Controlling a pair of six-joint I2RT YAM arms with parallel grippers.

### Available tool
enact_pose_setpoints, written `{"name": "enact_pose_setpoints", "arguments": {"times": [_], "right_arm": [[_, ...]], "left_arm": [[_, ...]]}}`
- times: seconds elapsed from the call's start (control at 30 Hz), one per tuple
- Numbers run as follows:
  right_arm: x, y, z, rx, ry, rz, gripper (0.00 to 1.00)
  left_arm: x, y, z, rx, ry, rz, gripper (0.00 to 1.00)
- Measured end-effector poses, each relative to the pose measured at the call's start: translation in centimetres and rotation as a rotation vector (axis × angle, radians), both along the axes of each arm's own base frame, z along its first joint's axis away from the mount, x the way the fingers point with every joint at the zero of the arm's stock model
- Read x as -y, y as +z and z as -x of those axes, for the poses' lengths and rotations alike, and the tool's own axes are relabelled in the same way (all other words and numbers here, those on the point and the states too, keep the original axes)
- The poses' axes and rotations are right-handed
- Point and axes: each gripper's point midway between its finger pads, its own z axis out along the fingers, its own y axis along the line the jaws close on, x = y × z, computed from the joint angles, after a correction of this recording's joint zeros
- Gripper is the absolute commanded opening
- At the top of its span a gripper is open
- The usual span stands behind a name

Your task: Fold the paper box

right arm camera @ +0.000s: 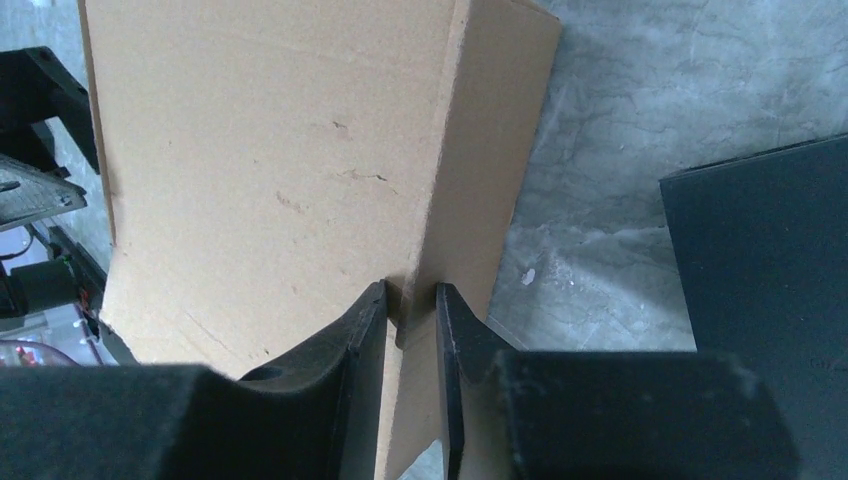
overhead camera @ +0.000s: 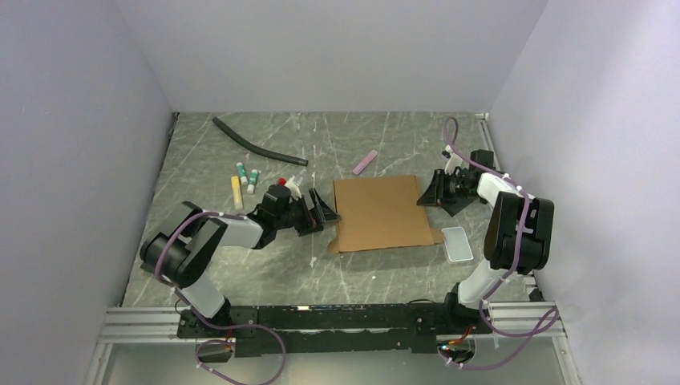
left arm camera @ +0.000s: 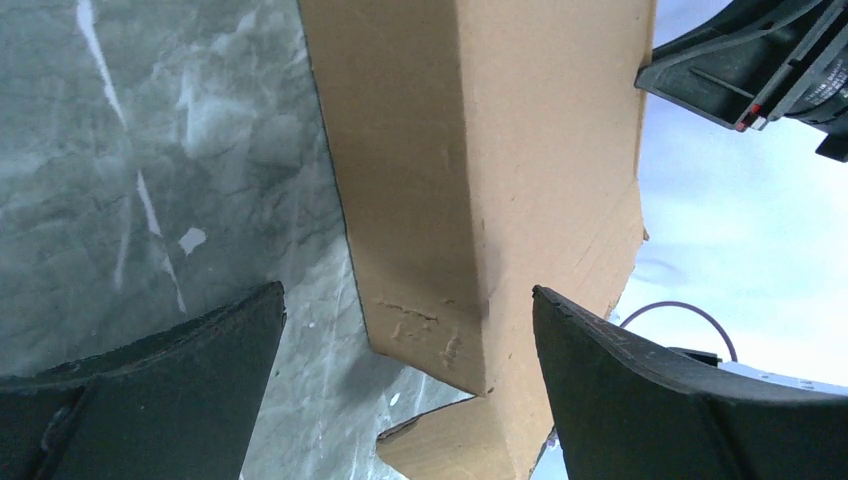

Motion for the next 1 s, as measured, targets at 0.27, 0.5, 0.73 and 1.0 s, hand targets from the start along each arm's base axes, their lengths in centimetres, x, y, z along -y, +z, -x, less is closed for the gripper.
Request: {"name": "enact_pose_setpoints", "arguments": {"times": [0.27,0.5,0.73,1.0], "right_arm": [[0.6,-0.1,0.0,-0.018,-0.029,-0.033,0.16],[0.9,-0.2,0.0,-0.032,-0.043,-0.079,0.14],[1.0,-0.2,0.0,-0.039,-0.05,-0.106,0.14],[1.0,-0.3,0.0,-0.046,-0.051,-0.119,0.14]], "left_arm": [[0.7,0.0,-0.1,-0.007,-0.016,0.05,1.0],[1.0,0.3,-0.1,-0.001,-0.026,0.068,0.99],[1.8,0.2,-0.2,-0.019,-0.037,0.124,0.99],[3.2,1.1,-1.0,-0.026,-0.046,0.181,0.87]]}}
